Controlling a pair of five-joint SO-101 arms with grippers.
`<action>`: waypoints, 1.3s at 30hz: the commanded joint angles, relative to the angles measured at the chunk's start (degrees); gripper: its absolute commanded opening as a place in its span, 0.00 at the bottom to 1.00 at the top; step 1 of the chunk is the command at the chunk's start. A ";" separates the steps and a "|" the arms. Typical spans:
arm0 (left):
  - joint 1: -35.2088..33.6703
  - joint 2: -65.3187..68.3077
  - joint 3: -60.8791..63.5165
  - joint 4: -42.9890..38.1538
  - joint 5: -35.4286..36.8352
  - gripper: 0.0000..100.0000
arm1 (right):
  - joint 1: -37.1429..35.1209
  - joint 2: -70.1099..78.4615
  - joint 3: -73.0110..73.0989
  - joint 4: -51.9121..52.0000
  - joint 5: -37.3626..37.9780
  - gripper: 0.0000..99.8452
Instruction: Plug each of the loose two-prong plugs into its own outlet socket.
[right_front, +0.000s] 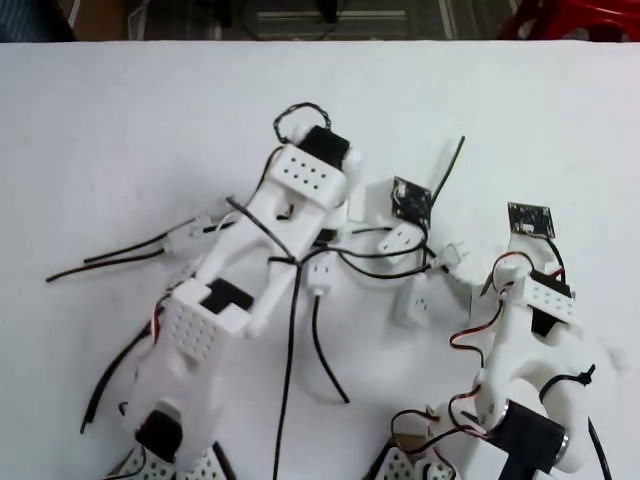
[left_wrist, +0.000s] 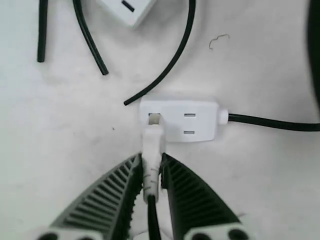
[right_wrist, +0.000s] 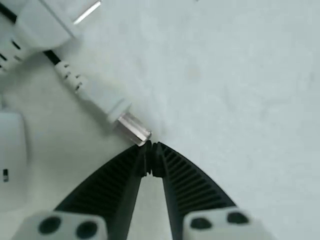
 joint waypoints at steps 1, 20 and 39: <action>4.88 2.59 0.88 1.32 -0.18 0.02 | 0.31 -1.63 -0.18 -0.84 -0.44 0.02; 9.19 1.89 6.77 1.23 0.97 0.02 | 0.40 -1.63 -0.18 -0.84 -0.53 0.02; 1.98 -18.24 7.30 1.32 0.88 0.02 | 0.40 -1.63 -0.18 -0.84 -0.53 0.02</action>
